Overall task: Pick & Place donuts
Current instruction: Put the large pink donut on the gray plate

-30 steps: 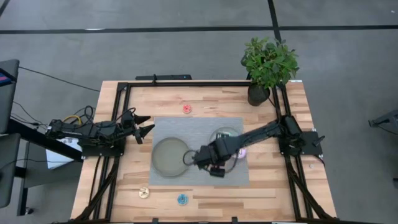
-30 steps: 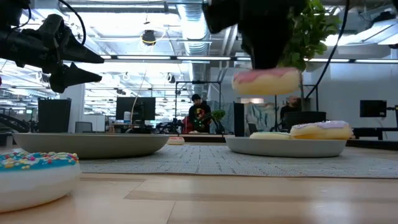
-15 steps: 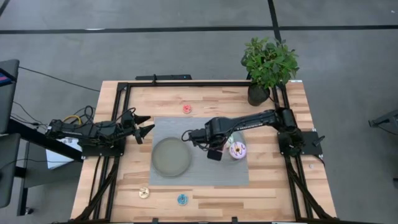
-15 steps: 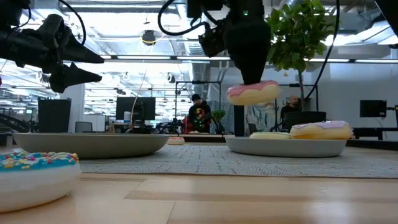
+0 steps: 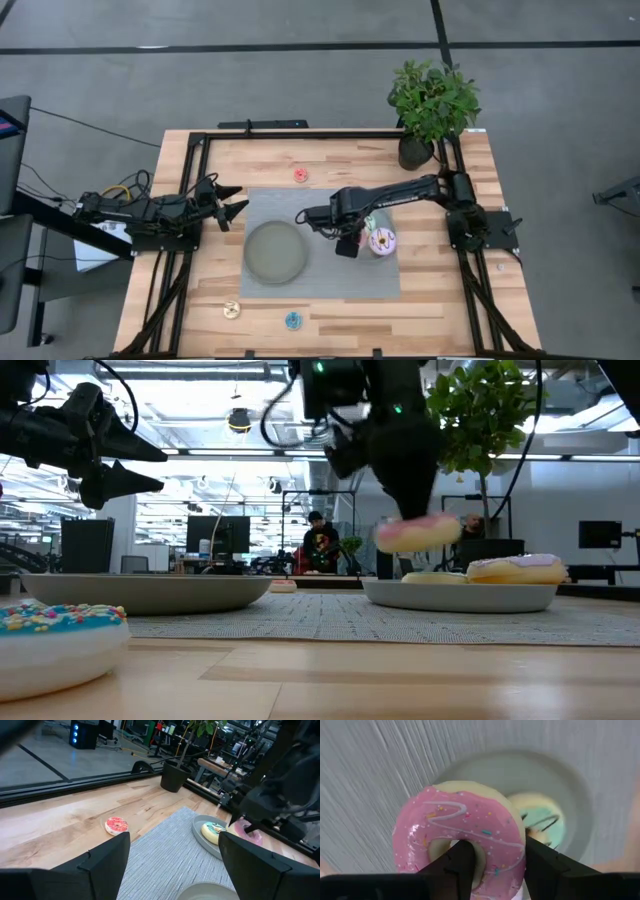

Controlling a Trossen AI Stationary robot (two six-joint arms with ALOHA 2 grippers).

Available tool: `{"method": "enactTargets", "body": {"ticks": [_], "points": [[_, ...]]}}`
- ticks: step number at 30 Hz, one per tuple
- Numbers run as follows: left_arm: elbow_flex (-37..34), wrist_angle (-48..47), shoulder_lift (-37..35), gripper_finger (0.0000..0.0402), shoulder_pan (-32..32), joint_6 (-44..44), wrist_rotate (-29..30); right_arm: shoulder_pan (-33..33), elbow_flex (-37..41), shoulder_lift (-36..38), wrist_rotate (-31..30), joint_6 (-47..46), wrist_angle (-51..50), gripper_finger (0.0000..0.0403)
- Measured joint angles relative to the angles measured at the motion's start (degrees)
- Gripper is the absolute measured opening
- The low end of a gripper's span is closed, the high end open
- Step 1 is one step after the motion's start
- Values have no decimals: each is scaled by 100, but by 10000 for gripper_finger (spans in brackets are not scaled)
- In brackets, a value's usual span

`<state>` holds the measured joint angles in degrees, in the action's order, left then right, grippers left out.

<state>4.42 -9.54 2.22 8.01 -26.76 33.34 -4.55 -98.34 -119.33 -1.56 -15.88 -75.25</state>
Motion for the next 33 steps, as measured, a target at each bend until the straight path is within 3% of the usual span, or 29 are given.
{"method": "enactTargets", "body": {"ticks": [5,33], "points": [[0,0,0,298,0,0,2,21,370,-4,0,-54,154,142],[-1,-1,0,298,0,0,2,60,375,0,204,783,575,177]]}}
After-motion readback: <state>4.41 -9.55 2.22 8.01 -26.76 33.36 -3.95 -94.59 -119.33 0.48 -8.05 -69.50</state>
